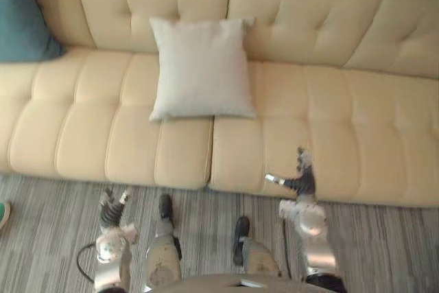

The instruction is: Pick up cushions and gather them together orderly.

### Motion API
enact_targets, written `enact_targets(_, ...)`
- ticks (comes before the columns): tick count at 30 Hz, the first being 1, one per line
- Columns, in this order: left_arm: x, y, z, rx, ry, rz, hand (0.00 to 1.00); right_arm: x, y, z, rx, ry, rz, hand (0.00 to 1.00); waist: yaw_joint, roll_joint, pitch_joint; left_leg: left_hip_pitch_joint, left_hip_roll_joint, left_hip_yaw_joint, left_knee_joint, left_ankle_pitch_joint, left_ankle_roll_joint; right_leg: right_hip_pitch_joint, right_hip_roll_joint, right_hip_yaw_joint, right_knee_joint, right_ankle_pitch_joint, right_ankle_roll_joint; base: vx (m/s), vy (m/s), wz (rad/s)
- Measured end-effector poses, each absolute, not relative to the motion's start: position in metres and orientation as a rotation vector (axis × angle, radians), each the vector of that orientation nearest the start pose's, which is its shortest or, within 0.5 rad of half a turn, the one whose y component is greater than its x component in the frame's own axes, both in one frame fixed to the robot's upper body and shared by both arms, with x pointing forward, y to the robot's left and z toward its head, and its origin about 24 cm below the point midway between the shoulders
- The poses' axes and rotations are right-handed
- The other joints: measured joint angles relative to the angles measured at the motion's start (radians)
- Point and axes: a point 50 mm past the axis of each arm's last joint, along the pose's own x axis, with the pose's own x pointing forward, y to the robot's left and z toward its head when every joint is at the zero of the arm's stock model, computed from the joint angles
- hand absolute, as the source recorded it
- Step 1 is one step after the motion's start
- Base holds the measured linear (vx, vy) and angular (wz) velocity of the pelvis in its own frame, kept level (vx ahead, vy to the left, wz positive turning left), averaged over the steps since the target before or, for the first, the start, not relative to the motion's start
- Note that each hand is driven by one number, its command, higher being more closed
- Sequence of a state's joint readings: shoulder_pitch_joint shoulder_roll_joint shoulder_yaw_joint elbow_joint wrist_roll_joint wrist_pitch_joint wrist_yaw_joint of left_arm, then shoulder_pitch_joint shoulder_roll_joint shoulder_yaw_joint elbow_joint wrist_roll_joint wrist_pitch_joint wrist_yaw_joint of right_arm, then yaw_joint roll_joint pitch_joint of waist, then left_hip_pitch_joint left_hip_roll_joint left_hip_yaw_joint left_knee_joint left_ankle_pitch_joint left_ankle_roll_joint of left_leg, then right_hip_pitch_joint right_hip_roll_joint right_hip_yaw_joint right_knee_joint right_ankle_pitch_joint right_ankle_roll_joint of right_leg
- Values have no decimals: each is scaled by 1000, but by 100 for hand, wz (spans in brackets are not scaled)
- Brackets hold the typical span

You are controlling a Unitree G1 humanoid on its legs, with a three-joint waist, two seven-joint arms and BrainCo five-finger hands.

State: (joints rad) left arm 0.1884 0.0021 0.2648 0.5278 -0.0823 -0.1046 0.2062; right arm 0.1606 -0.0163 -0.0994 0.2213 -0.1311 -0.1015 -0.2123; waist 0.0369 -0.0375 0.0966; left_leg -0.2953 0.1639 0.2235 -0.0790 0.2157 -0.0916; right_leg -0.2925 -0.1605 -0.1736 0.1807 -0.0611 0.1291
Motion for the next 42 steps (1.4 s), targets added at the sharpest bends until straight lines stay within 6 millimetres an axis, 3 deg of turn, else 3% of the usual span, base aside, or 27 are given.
enact_targets(5, 104, 213, -137, -51, 860, 507, 0, 161, -195, -100, -193, 625, -287, 0, -5, 3, -67, 131, 7, 58, -1, -47, -16, 127, 16, 56, -93, 31, -1, 65, 0, -35)
enact_targets(9, 81, 212, -150, -70, 976, 528, 0, 129, -203, -132, -199, 849, -307, 0, -10, 1, -86, 195, 1, 77, -7, -72, -25, 199, 16, 81, -144, 43, -8, 15, 9, -21)
enact_targets(12, 74, 217, -153, -63, 1010, 537, 0, 111, -206, -143, -195, 946, -318, 0, -16, -2, -93, 224, -8, 68, -7, -84, -22, 231, 10, 83, -155, 42, -9, 0, 0, 0)
enact_targets(18, 61, 228, -156, -39, 1072, 550, 0, 116, -209, -144, -170, 962, -331, 0, -21, -25, -75, 270, -19, 102, -3, -94, -20, 240, 8, 144, -146, 69, -10, -13, 17, -23)
enact_targets(20, 65, 230, -155, -36, 1060, 543, 0, 129, -207, -140, -168, 929, -323, 0, -13, -28, -53, 263, -21, 121, 0, -103, -8, 210, 10, 161, -132, 90, -27, -77, 36, -63)
enact_targets(21, 73, 232, -154, -41, 1039, 547, 0, 137, -205, -138, -173, 906, -305, 0, -3, -40, -38, 226, -37, 83, 34, -137, 18, 153, 9, 138, -92, 120, -70, -137, 55, -70)
enact_targets(22, 76, 232, -153, -50, 1030, 554, 0, 142, -201, -137, -177, 894, -286, 0, 9, -31, -31, 170, -33, 48, 91, -159, 66, 132, 25, 126, -121, 187, -113, -164, 67, -77)
enact_targets(23, 76, 231, -153, -55, 1030, 556, 0, 146, -204, -134, -185, 881, -288, 0, 16, -18, -26, 157, -8, 40, 101, -148, 83, 124, 23, 115, -100, 170, -107, -181, 18, -39)
enact_targets(24, 81, 231, -152, -52, 1017, 554, 0, 145, -201, -135, -173, 884, -290, 0, 0, -5, -3, 132, 3, 20, 139, -149, 64, 64, 0, 51, 255, -9, -115, -145, -28, 27)
enact_targets(25, 88, 234, -149, -42, 992, 550, 0, 134, -198, -139, -152, 912, -298, 0, -3, -12, -4, 119, -3, -21, 160, -148, 68, 70, -19, 32, 461, -67, -106, -79, -53, 55)
enact_targets(27, 91, 239, -146, -30, 972, 561, 0, 129, -191, -142, -126, 928, -292, 0, 9, -34, -12, 88, -11, -56, 170, -124, 67, 127, -31, 38, 575, -92, -70, -84, -89, 62)
enact_targets(29, 91, 240, -146, -31, 972, 573, 0, 133, -190, -141, -127, 917, -290, 0, 18, -48, -19, 40, -19, -67, 186, -85, 53, 185, -26, 59, 496, -117, -43, -150, -121, 27)
enact_targets(30, 90, 237, -147, -43, 977, 578, 0, 147, -194, -134, -140, 872, -301, 0, 34, -48, -18, -3, -6, -62, 201, -58, 50, 217, 0, 46, 381, -189, -16, -258, -165, -8)
enact_targets(33, 87, 225, -150, -83, 993, 574, 0, 166, -197, -123, -151, 795, -315, 0, 62, -6, 0, -36, 27, -56, 170, 10, 29, 307, 52, 3, 135, -279, -15, -328, -185, -18)
enact_targets(36, 88, 211, -153, -94, 1006, 535, 0, 155, -202, -126, -163, 821, -336, 0, 48, 64, 5, -20, 65, -48, 108, -5, 34, 315, 97, -49, 129, -257, -33, -340, -103, 40)
enact_targets(37, 87, 209, -153, -98, 1009, 532, 0, 149, -203, -128, -163, 838, -341, 0, 43, 67, 6, -13, 67, -25, 93, -49, 18, 316, 93, -64, 129, -250, -43, -233, -5, 43)
enact_targets(38, 90, 210, -152, -96, 998, 535, 0, 148, -202, -129, -159, 843, -343, 0, 43, 53, 12, -15, 72, 16, 93, -89, -10, 307, 78, -73, 118, -231, -55, -226, 65, 9)
enact_targets(40, 91, 211, -151, -92, 990, 538, 0, 148, -201, -129, -153, 843, -350, 0, 47, 48, 14, -22, 62, 51, 194, -85, -4, 285, 48, -69, 114, -206, -52, -160, 100, -7)
enact_targets(42, 91, 209, -151, -92, 991, 542, 0, 142, -202, -131, -150, 858, -361, 0, 30, 44, 14, -16, 22, 34, 470, -249, 52, 270, -1, -61, 113, -180, -27, -147, 127, 3)
